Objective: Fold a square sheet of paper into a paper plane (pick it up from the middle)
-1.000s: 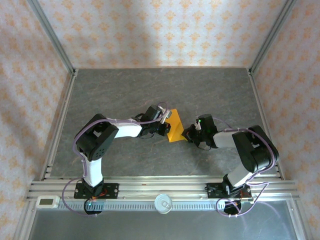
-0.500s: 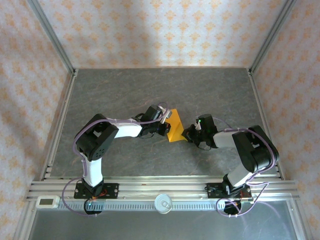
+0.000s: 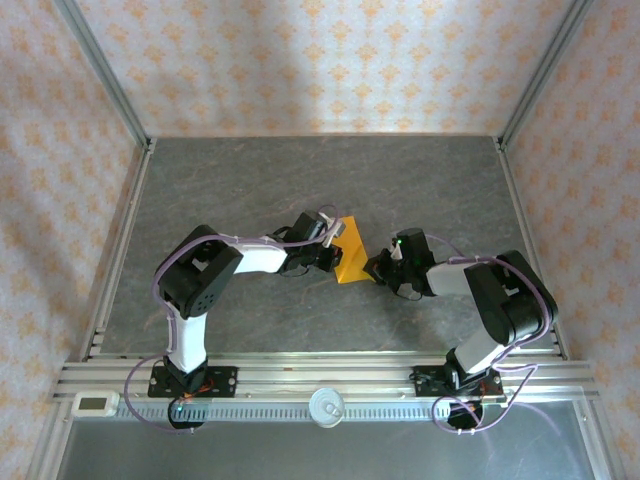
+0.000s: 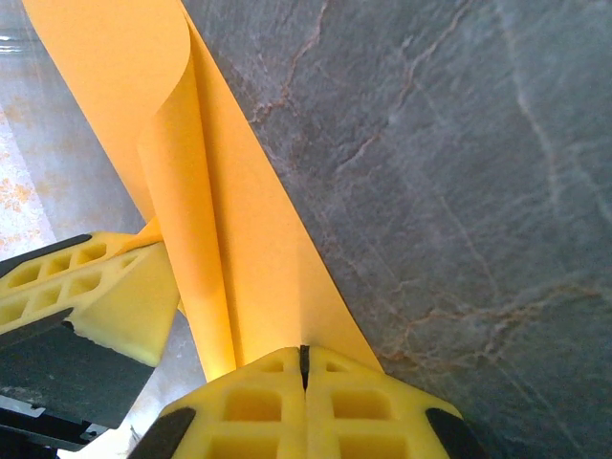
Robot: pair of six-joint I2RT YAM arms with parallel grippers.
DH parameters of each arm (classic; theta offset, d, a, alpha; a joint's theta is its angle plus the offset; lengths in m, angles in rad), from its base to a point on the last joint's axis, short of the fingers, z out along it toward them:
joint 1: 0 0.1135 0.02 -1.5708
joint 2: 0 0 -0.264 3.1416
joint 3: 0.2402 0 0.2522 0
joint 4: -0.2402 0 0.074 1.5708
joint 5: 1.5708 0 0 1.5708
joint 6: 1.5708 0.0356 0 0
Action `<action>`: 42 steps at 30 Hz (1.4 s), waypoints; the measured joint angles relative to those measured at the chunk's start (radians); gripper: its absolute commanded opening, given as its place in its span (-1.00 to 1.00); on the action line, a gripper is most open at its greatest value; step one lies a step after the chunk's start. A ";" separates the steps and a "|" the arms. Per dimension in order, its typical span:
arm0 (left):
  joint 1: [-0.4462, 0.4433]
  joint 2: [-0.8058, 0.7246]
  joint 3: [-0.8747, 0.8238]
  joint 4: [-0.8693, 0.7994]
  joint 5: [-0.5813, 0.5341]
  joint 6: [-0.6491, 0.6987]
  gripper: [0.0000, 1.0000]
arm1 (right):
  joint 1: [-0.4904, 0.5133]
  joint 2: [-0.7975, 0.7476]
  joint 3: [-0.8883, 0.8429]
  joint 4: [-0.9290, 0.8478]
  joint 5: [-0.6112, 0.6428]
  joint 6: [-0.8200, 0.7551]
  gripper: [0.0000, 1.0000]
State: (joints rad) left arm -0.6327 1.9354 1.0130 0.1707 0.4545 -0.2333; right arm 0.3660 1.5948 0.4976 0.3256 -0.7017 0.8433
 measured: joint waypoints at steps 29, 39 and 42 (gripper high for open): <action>0.000 0.000 -0.003 0.005 -0.014 -0.001 -1.00 | 0.000 0.002 0.002 0.000 0.000 -0.003 -0.99; 0.000 -0.022 -0.016 0.004 -0.019 -0.004 -1.00 | 0.000 0.002 0.002 0.000 0.000 -0.003 -0.99; 0.000 -0.023 -0.016 0.005 -0.019 -0.004 -1.00 | 0.000 0.002 0.002 0.000 0.000 -0.003 -0.99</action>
State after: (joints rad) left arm -0.6331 1.9125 0.9974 0.1753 0.4358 -0.2375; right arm 0.3660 1.5963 0.4995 0.3256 -0.7017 0.8402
